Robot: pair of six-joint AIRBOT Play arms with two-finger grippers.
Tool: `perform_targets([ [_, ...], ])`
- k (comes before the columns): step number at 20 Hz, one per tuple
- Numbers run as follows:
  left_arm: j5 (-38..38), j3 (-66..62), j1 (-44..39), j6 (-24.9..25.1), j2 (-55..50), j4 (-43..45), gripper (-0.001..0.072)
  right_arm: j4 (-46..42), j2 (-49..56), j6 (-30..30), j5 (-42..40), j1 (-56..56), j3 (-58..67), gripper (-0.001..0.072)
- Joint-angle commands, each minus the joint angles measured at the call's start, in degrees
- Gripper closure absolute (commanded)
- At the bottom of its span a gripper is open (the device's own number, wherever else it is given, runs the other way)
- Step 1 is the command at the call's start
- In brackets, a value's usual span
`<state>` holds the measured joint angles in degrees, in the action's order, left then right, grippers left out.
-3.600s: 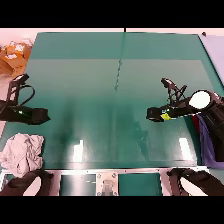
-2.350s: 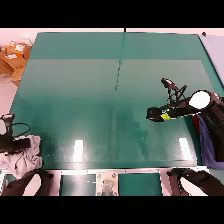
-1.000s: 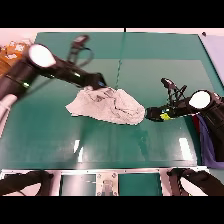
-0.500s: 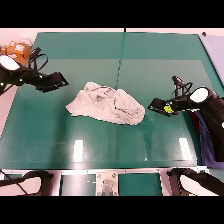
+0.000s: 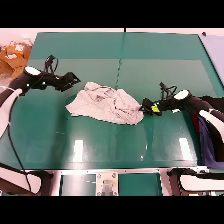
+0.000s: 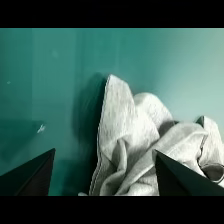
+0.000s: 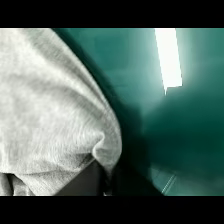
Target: Fold the shirts.
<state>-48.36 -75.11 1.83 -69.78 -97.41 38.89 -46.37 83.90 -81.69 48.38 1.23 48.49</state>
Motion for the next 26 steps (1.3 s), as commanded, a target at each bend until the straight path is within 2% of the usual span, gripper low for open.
perform_targets([
  [1, 0.7, -0.7, -0.6, 2.0, -1.5, -1.9, 0.0009, 4.9, 3.4, 8.3, 1.5, 0.8, 3.3, 0.0701],
  [4, 1.2, -0.7, -0.6, 2.8, -1.5, -2.1, 0.0009, -2.5, 3.3, 8.9, 8.4, -3.1, 10.0, 0.0702],
  [6, 3.8, -0.7, -0.7, 2.8, -1.5, -2.2, 0.0009, -8.2, 3.4, 8.2, 8.7, -5.8, 14.3, 0.0702],
  [11, 13.7, -0.7, -6.6, 5.4, -2.3, -2.3, 0.0009, -8.8, 3.4, 9.1, 8.2, -7.7, 18.5, 0.0701],
  [15, 12.6, -0.7, -12.2, 5.4, -6.9, -2.9, 0.001, -8.8, 3.5, 9.4, 3.7, -7.7, 18.5, 0.0702],
  [16, 11.9, -0.7, -13.0, 5.4, -8.0, -2.9, 0.0031, -8.7, 3.5, 9.4, 3.7, -7.7, 18.5, 0.0702],
  [17, 11.5, -0.7, -13.5, 5.5, -8.2, -2.9, 0.0271, -8.7, 3.5, 9.4, 3.7, -7.7, 18.5, 0.0702],
  [18, 10.5, -1.1, -13.5, 6.9, -8.1, -3.0, 0.0618, -8.8, 3.5, 9.4, 3.7, -7.8, 18.5, 0.0702],
  [19, 7.9, -2.5, -13.1, 7.9, -8.1, -2.5, 0.0689, -8.7, 3.4, 9.4, 3.7, -7.8, 18.5, 0.0701],
  [22, -1.1, -10.5, -10.8, 6.1, -5.7, 3.3, 0.0691, -8.7, 3.2, 9.3, 6.8, -7.9, 21.6, 0.0702],
  [24, -5.3, -17.8, -9.6, 2.2, -1.3, 10.9, 0.0691, -8.7, 1.7, 9.3, 12.1, -7.8, 27.7, 0.0703],
  [26, -7.7, -24.8, -8.9, 0.8, 5.2, 18.2, 0.069, -8.5, -1.8, 9.3, 16.7, -7.7, 35.5, 0.0703],
])
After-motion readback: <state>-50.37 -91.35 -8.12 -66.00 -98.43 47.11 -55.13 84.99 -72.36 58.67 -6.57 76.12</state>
